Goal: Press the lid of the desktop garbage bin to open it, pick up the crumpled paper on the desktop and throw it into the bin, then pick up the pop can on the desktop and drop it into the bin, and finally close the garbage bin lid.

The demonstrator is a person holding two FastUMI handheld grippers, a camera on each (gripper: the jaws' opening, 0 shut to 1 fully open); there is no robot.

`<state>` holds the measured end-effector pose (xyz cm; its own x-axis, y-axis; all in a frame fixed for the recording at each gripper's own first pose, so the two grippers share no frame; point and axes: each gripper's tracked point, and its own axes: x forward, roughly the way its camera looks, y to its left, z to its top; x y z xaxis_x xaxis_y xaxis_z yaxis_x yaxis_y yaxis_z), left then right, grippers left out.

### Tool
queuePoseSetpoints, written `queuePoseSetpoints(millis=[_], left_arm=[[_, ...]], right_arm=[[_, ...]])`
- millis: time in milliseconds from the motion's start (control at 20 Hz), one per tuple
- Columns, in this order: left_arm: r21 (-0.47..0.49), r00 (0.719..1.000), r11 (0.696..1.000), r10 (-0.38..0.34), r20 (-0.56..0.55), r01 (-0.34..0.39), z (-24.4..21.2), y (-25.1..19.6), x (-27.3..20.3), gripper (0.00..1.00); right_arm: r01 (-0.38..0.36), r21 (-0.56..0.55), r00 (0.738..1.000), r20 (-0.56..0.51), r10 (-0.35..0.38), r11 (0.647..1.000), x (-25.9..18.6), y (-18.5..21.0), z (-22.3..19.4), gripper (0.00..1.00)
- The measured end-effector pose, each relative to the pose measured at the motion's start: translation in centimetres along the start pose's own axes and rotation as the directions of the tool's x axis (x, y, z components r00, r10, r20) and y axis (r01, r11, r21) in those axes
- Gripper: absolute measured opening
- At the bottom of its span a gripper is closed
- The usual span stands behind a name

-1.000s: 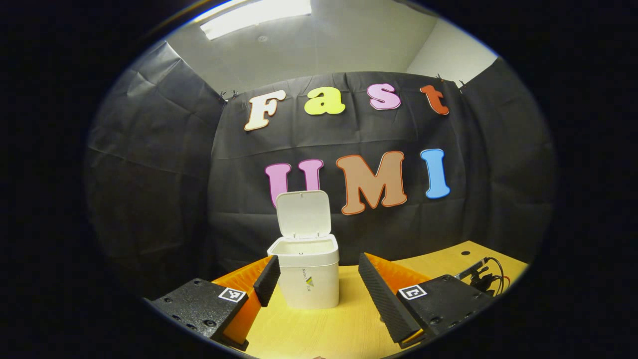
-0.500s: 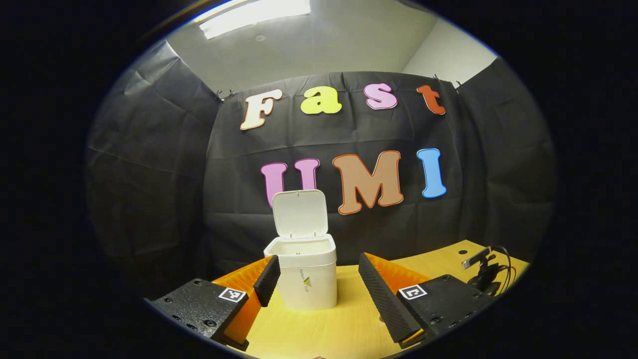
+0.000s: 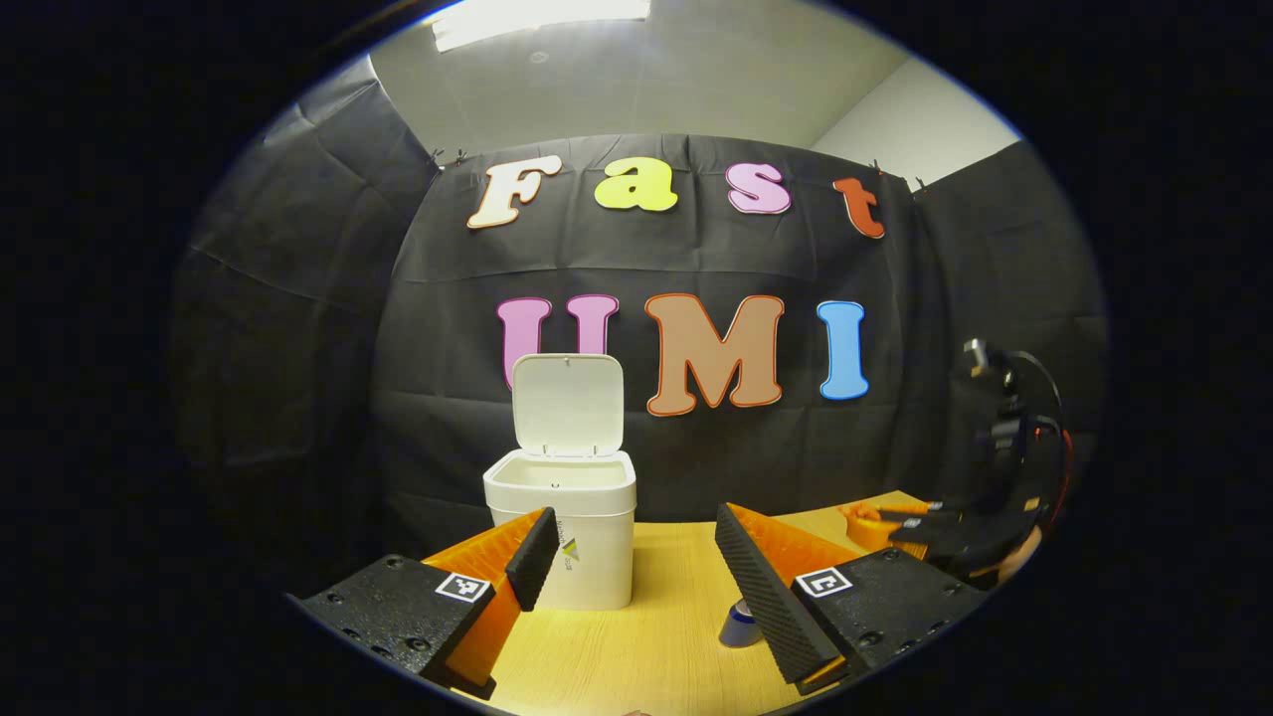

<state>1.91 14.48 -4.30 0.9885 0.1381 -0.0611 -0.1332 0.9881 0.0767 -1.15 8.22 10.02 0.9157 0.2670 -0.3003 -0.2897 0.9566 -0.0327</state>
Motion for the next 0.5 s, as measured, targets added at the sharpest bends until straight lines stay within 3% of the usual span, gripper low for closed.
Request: queuePoseSetpoints(millis=[300, 350, 500], left_arm=[[-0.036, 1.0, 0.999, 0.013, -0.018, -0.014, -1.3, 1.8, -0.1, 0.95], [-0.045, 1.0, 0.999, 0.019, -0.022, -0.02, -1.5, 2.3, -0.2, 0.99], [-0.063, 0.999, 0.998, 0.03, -0.035, -0.032, -2.1, 3.5, -0.5, 0.95]], right_arm=[[-0.145, -0.078, 0.98, 0.125, 0.154, 0.986, 2.7, 6.9, 9.7, 0.39], [-0.17, -0.087, 0.974, 0.135, 0.18, 0.982, 3.6, 8.3, 10.8, 0.41], [-0.223, -0.111, 0.962, 0.134, 0.237, 0.969, 6.4, 12.3, 11.8, 0.39]])
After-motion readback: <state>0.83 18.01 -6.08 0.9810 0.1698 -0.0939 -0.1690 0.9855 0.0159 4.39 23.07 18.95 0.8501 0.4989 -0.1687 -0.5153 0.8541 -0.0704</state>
